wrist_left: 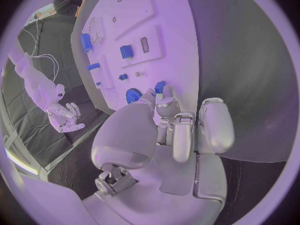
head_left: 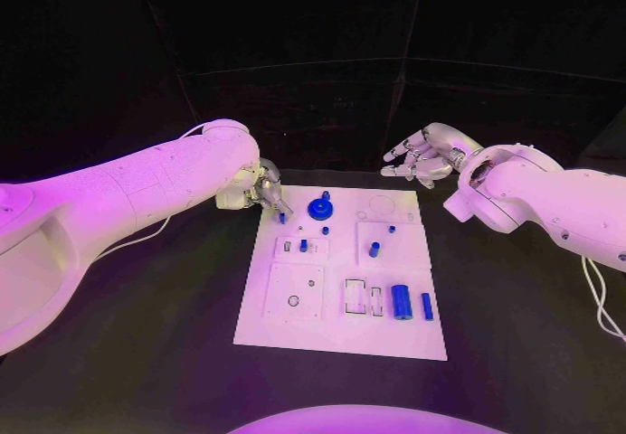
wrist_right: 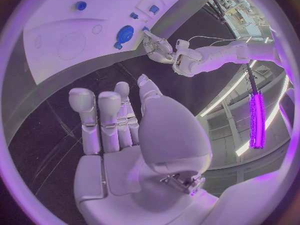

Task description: Assemble the parts on the task board

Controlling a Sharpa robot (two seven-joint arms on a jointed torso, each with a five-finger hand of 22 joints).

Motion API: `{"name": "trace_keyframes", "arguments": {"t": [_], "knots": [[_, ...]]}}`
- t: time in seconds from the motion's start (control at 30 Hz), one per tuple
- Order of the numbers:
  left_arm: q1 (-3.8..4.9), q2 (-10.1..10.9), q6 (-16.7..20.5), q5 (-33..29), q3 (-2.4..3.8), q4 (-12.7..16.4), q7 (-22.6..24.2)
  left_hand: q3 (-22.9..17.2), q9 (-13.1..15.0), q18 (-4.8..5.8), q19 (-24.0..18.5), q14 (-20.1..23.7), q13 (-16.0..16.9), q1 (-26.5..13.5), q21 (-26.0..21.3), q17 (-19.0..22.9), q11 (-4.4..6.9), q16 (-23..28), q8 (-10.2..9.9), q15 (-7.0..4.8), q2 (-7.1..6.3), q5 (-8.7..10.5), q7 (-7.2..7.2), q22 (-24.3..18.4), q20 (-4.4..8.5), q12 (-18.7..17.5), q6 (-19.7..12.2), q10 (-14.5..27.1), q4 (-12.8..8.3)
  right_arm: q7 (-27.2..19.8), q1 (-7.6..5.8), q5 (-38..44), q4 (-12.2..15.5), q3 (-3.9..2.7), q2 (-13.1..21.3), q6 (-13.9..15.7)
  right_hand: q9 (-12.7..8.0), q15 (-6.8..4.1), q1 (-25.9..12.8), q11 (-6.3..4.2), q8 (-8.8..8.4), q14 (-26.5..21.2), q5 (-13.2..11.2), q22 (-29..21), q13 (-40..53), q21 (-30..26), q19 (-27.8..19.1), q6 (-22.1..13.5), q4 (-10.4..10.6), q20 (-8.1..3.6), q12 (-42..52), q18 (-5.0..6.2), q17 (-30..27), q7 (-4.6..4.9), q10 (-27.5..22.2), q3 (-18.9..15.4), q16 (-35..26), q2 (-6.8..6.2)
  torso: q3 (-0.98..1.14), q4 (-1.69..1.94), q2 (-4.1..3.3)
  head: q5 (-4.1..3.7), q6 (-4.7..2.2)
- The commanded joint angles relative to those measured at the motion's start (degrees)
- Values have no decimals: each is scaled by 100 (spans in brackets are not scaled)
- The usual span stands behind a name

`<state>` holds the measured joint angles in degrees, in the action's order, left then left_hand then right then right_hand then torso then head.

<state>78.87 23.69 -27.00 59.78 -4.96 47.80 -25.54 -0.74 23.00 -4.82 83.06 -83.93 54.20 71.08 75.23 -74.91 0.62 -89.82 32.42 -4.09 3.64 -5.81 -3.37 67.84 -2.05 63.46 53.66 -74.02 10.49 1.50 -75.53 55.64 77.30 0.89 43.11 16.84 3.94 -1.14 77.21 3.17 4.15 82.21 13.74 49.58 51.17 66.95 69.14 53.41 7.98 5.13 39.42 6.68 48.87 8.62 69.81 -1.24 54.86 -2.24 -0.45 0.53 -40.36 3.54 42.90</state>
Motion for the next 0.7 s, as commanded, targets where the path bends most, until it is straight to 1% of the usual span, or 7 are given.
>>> {"name": "trace_keyframes", "arguments": {"t": [0.03, 0.2, 0.27, 0.37, 0.47, 0.6, 0.7], "knots": [[8, -11, -74, 31, 2, 6, 93, -57, -1, 24, 5, -607, -6, 112, 4, -1509, 45, -18, 26, -39, 32, -5, 28, 0, 26, 19, 24, -16, -83, -48, -11, 15, 6, -5, -9, -17, -3, 5, -1, 22, -15, 46, 29, -6, 3, -25, 44, -47, -7, 2, -14, 102, 6, 5, -20, -13, -24, 11, -1, 1, 1, 1, 6], [7, -14, -89, 31, 2, 6, 147, -316, -18, 18, -3, -607, -15, 390, -13, -1509, 66, -18, -3, -59, 129, -26, 49, -17, 42, 2, -14, -3, -313, -48, -11, 15, 6, -5, -11, -19, -3, 5, -1, 22, -15, 46, 29, -6, 3, -25, 44, -47, -7, 2, -14, 102, 6, 5, -20, -13, -24, 11, -2, 3, 1, -11, -8], [6, -12, -96, 30, 2, 10, 175, -599, -37, 15, -8, -607, -32, 630, -27, -1509, 75, -18, -36, -71, 195, -66, 54, -30, 56, -28, -53, 17, -527, -48, -11, 15, 4, -5, -12, -20, -3, 5, -1, 22, -15, 46, 29, -6, 3, -25, 44, -47, -7, 2, -14, 102, 6, 5, -20, -13, -24, 11, -2, 3, 3, -15, -6], [5, 1, -95, 19, 2, 26, 218, -909, -53, 15, -11, -607, -80, 763, -38, -1509, 64, -18, -65, -62, 191, -135, 34, -39, 56, -82, -92, 42, -716, -50, -11, 15, 3, -5, -13, -22, -3, 5, 7, 22, -15, 48, 37, -2, 4, -24, 48, -48, -8, 2, -12, 101, 10, 4, -20, -11, -23, 14, -2, 1, 4, 4, -13], [3, 30, -61, -20, 2, 65, 259, -1322, -52, 13, -18, -607, -168, 738, -62, -1509, 31, -18, -73, -35, 99, -180, -8, -63, 35, -162, -116, 52, -895, -52, -11, 15, 1, -5, -13, -23, -3, 5, 7, 22, -15, 48, 37, -2, 4, -24, 48, -48, -8, 2, -12, 101, 10, 4, -20, -11, -23, 14, -3, 9, 2, 5, 0], [3, 92, 27, -55, 2, 152, 306, -1860, -15, 5, -12, -607, -233, 498, -72, -1509, 27, -18, -31, -2, -73, -196, -32, -60, 23, -212, -113, 20, -1045, -55, -11, 15, -3, -5, -15, -22, -3, 5, 7, 22, -15, 48, 37, -2, 4, -24, 48, -48, -8, 2, -12, 101, 10, 4, -20, -11, -23, 14, -4, 13, 6, 11, 19], [4, 168, 136, -148, 3, 263, 321, -2186, 25, 8, -9, -607, -262, 342, -80, -1509, 29, -18, 17, -14, -203, -223, -27, -61, 11, -230, -114, -6, -1157, -58, -11, 15, -12, -5, -19, -23, -3, 5, 7, 22, -15, 48, 37, -2, 4, -24, 48, -48, -8, 2, -12, 101, 10, 4, -20, -11, -23, 14, -4, 16, 15, 20, -7]]}}
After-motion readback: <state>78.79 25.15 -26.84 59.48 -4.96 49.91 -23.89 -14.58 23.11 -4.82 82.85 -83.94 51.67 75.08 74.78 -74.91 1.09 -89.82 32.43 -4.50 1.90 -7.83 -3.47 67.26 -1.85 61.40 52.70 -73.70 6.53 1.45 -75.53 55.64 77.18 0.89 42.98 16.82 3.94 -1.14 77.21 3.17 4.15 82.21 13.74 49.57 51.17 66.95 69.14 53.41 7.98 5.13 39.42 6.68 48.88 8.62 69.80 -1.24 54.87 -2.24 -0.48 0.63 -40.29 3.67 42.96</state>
